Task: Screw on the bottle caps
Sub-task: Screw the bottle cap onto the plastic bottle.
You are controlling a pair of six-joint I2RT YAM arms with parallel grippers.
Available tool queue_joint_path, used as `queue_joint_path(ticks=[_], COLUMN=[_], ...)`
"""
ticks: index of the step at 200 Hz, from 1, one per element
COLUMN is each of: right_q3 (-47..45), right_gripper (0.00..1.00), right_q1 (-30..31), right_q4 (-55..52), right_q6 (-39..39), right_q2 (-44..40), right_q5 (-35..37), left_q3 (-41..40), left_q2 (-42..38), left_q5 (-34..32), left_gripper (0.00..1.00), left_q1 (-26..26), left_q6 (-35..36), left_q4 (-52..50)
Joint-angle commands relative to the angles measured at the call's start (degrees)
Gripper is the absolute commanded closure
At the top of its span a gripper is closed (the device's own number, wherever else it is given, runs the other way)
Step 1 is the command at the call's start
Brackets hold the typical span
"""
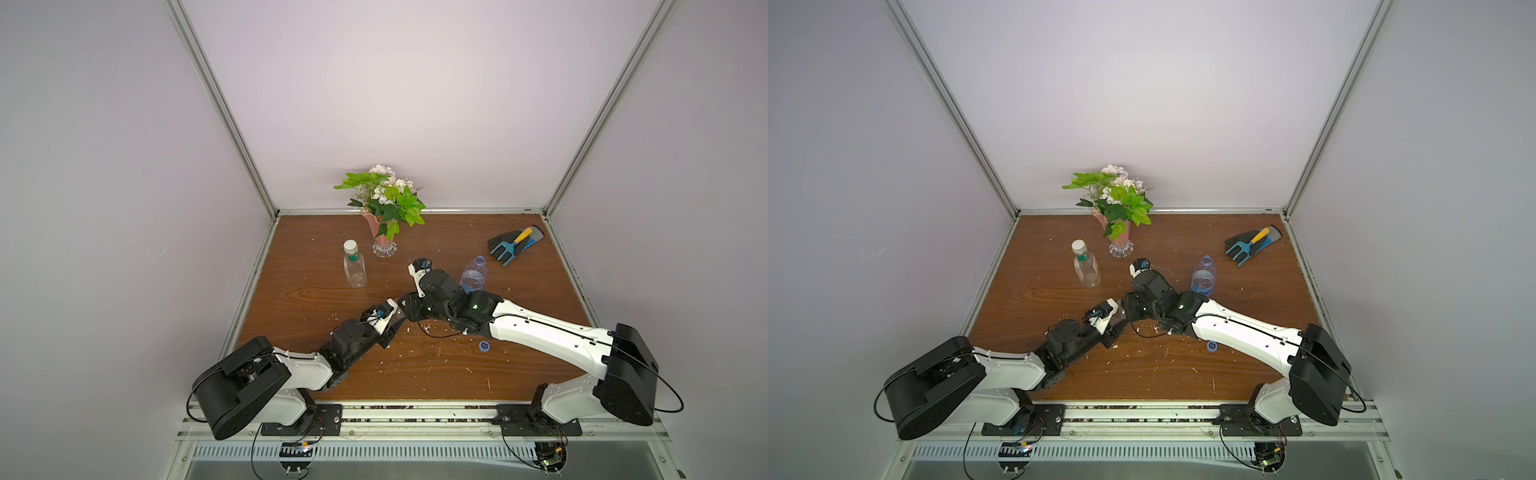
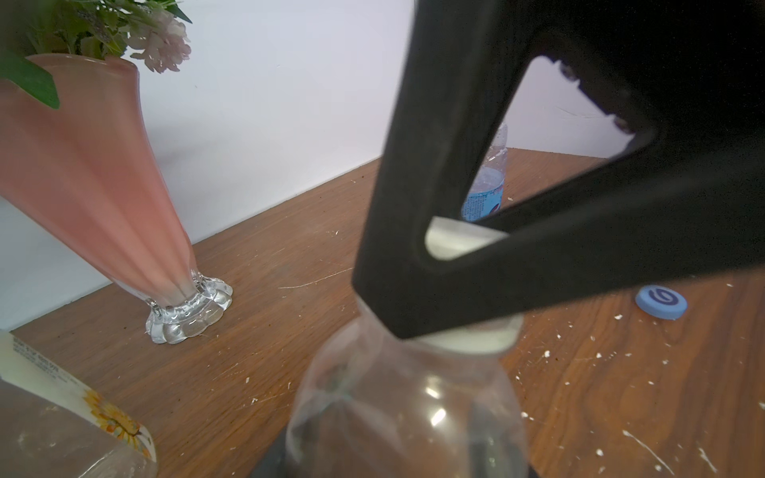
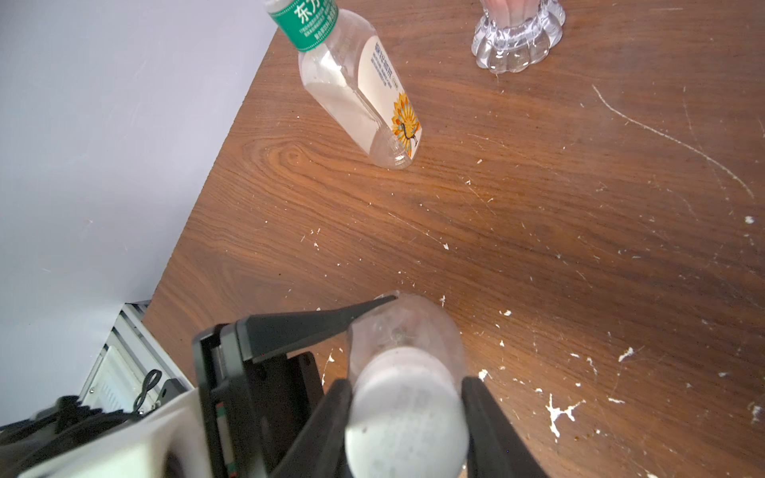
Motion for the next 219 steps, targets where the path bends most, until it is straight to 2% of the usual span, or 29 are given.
queue_joint_path(ticks=[1,72,133,161,184,195,209,219], right_q3=[-0.67,0.27,0.92,1.28,1.44,1.05,-0.89,-2.89], right_gripper=[1.00,0.61,0.35,0.19,0.11,0.11,0.11,0.13], right_q1=[0.69,0.91,0.99,0.93,0.86,0.82,0.82,0.82], right_q4=[-3.65,-1.54,-1.81,-2.70,-3.43,-2.60,-0.31,0.47], right_q6=[2.97,1.55,0.53,-1.87,-9.28,-16.55,-28.30,-38.66], right_q2=[0.30,-0.56,-5.51,-9.29,-13.54,-16.06,-19.88,-22.96], right_q5=[-1.82,-5.18,-1.42,2.14,5.33,4.71,0.58,-5.68], left_q3=[2.61,3.32,3.96,3.78,3.71,3.77,3.93,4.02], left_q2=[0.29,0.80,2.66,2.35,1.04,0.24,-1.15,-2.24], left_q5=[-4.97,-0.24,0.11,1.36,5.38,9.38,14.94,19.24], left_gripper=[0.84,0.86,0.88,0.89,0.89,0.89,0.88,0.88], left_q1=[0.12,0.19,0.18,0.32,1.10,2.03,3.14,3.66], left_q6=[-0.22,-0.36,-1.86,-1.94,-1.36,-0.73,-0.03,0.91], left_q4=[4.56,0.99,-0.46,-1.09,-3.16,-4.56,-6.64,-8.20])
